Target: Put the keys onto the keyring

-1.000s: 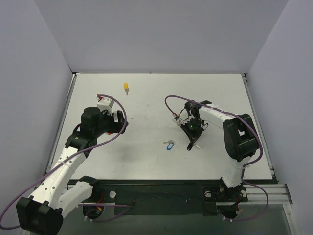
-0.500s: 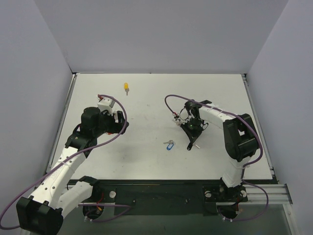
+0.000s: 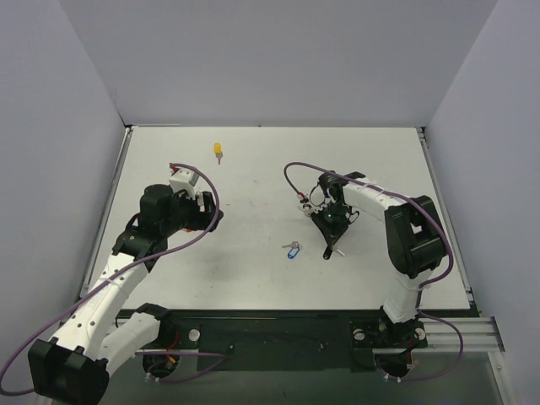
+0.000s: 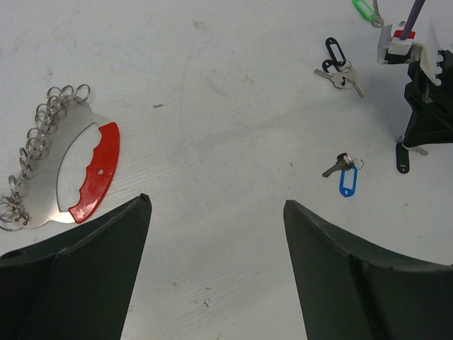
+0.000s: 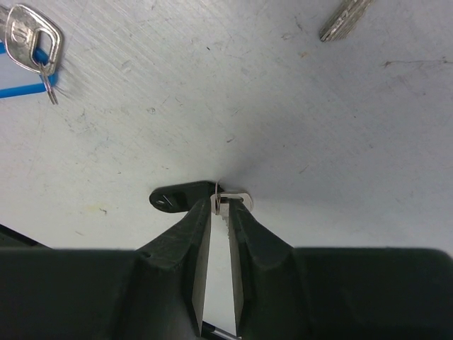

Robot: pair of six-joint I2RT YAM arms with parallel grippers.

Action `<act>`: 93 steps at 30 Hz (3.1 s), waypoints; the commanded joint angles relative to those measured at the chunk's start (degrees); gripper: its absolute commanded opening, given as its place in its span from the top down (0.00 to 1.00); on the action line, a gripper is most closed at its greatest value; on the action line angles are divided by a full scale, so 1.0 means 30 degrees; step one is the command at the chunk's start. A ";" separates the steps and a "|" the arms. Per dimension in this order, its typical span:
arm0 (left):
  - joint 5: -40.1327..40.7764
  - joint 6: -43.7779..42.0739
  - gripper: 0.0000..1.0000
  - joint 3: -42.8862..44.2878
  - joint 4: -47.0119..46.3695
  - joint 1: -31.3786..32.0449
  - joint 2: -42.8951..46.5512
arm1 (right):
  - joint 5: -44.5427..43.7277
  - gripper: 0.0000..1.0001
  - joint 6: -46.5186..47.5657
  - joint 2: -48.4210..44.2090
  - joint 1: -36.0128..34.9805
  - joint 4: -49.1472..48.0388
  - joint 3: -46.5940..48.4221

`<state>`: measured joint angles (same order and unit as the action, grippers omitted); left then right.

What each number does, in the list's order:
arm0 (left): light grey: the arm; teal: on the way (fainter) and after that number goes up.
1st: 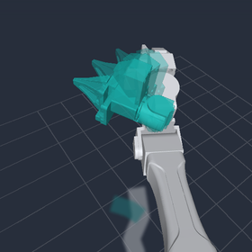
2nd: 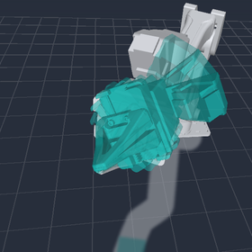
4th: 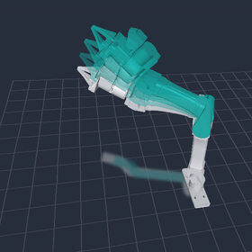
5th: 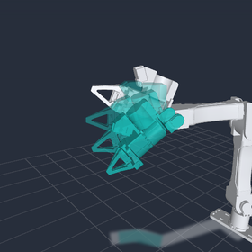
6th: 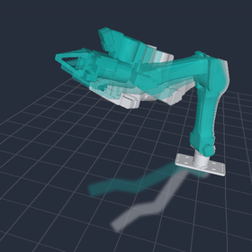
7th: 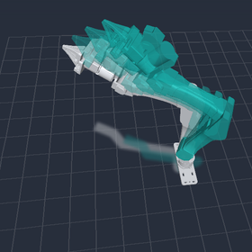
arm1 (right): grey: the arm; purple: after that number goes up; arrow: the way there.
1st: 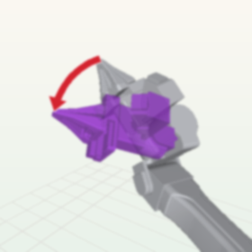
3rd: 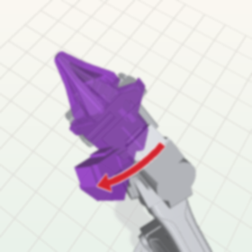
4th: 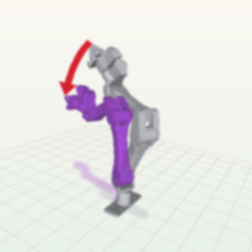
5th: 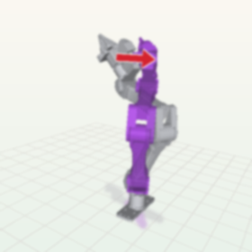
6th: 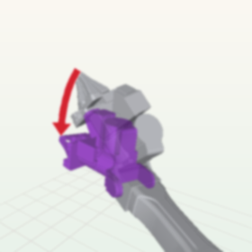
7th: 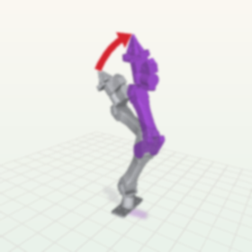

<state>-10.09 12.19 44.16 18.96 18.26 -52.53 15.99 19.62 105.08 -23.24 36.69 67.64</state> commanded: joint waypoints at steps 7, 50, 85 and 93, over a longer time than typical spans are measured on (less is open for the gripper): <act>-0.0534 -0.0107 0.14 -0.0043 -0.1018 -0.0140 0.0314 | 0.0354 0.91 0.0023 0.0482 0.0073 0.1101 0.0541; -0.0680 -0.2128 0.62 -0.6576 -2.2284 1.5475 -0.4870 | 1.4094 1.00 2.3959 -0.8688 -0.2887 1.4226 0.1919; 0.1517 -0.2421 0.75 -0.5141 -2.4132 1.7262 -0.7391 | 1.5501 1.00 2.4165 -0.7898 -0.1861 1.4197 0.1097; 0.1516 -0.2421 0.75 -0.5023 -2.4220 1.7438 -0.7625 | 1.5559 1.00 2.4135 -0.7751 -0.1861 1.4226 0.1097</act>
<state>-6.11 5.28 26.37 -50.02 70.11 -74.87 59.02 90.52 81.03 -28.88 74.39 71.55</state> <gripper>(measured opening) 0.249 0.002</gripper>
